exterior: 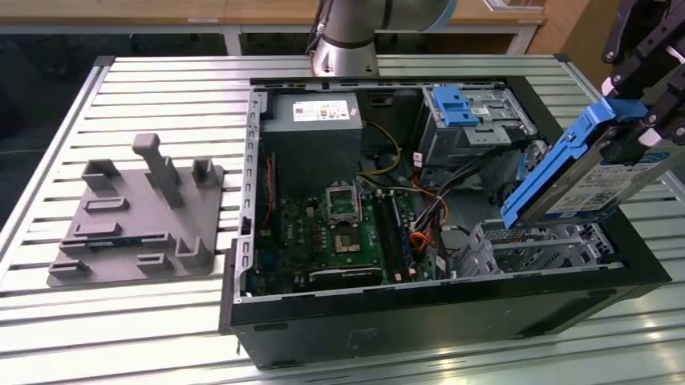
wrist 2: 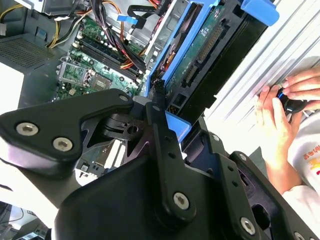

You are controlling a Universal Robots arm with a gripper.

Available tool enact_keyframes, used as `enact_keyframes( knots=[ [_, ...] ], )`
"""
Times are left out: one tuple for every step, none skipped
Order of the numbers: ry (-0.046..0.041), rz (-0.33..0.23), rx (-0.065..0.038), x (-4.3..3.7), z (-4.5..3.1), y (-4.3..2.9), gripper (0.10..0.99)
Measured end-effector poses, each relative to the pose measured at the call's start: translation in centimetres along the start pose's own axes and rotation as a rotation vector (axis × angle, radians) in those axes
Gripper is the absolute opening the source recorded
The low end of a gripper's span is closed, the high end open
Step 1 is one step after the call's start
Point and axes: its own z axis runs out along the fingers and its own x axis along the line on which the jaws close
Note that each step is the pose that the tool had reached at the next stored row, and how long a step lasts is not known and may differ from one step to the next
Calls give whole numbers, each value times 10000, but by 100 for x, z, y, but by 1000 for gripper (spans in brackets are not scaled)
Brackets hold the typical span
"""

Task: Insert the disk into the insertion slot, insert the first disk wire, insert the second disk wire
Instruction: 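Insert the disk into the insertion slot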

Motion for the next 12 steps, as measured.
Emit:
enact_keyframes(
  knots=[
    [-1,0,0,0,2,0,365],
    [-3,0,0,-1,5,0,365],
    [-3,0,0,-4,7,0,365],
    [-1,0,0,-9,9,0,365],
    [-1,-1,0,-17,13,-1,365],
    [0,-1,0,-24,17,-1,365],
    [-1,-3,0,-30,22,-1,365],
    [0,-4,0,-37,26,-1,365],
    [0,-7,0,-43,32,0,365],
    [0,-9,0,-47,37,0,365],
    [-1,-13,-1,-49,43,0,365],
    [-3,-17,-1,-50,49,0,365]
  ],
)
